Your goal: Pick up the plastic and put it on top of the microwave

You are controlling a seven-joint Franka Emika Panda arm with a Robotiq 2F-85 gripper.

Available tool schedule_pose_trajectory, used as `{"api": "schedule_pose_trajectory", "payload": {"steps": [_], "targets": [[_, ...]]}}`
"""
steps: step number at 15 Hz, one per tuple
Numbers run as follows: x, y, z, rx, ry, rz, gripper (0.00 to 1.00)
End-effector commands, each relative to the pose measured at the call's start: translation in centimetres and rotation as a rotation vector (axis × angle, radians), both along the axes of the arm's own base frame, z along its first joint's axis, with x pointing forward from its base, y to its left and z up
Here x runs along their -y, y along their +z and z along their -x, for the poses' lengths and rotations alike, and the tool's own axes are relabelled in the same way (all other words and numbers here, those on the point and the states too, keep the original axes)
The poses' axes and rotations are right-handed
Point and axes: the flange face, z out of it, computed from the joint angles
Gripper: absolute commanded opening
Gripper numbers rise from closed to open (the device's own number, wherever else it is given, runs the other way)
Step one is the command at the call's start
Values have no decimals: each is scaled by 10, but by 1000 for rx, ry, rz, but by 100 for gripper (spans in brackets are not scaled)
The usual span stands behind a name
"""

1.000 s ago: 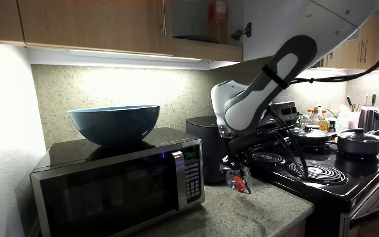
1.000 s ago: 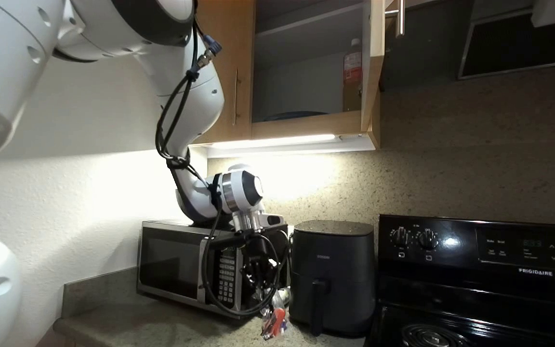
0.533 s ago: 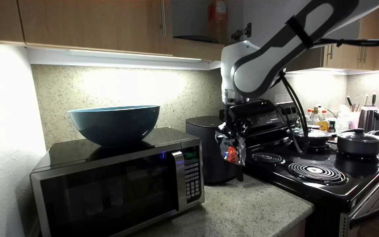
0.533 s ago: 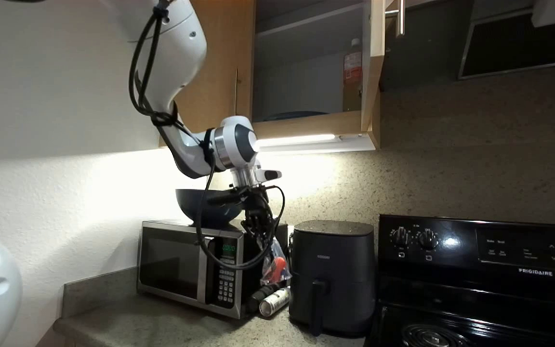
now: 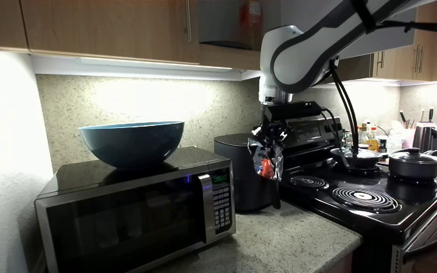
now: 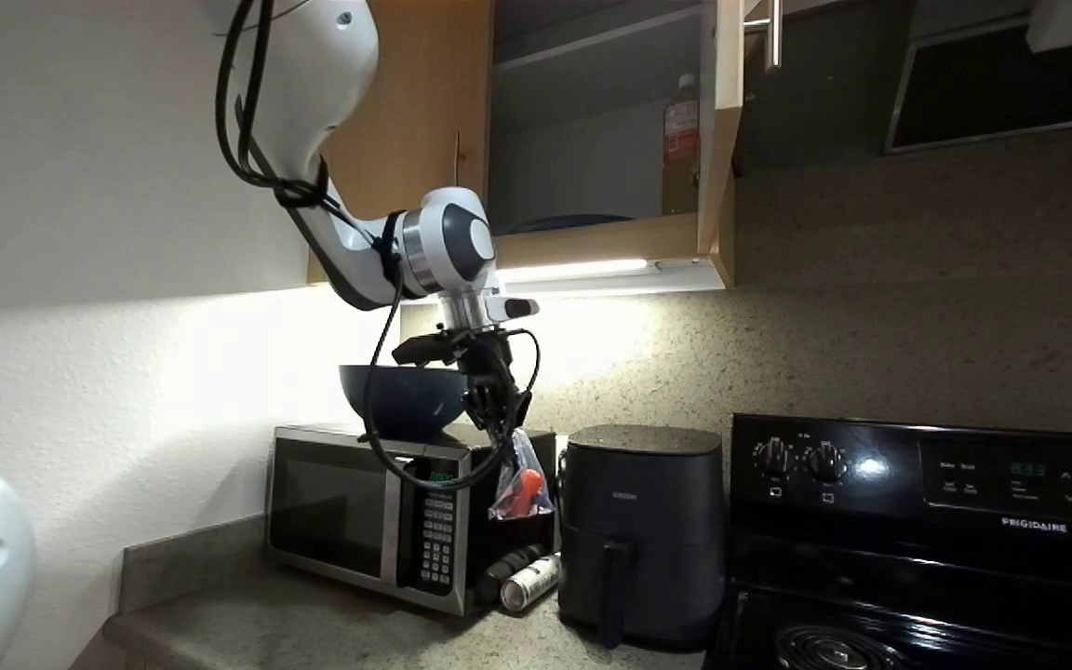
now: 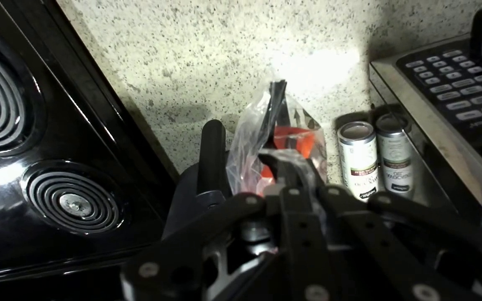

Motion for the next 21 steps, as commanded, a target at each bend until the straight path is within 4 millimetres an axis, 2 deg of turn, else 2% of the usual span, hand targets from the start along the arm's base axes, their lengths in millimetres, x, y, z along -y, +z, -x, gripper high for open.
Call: {"api": "schedule_pose_trajectory", "payload": {"steps": [1,5,8,11,14,17,21], "targets": [[-12,22,-18,101,25,10,4],[-31,81,-44,311,95,-10,4],[-53,105,-64,404,144,-40,4],[-75,104,-81,454,190,-60,4],[-99,89,-94,437,233,-93,4],[-113,83,-93,384,264,-103,4],[-118,89,-78,341,287,-122,4]]}}
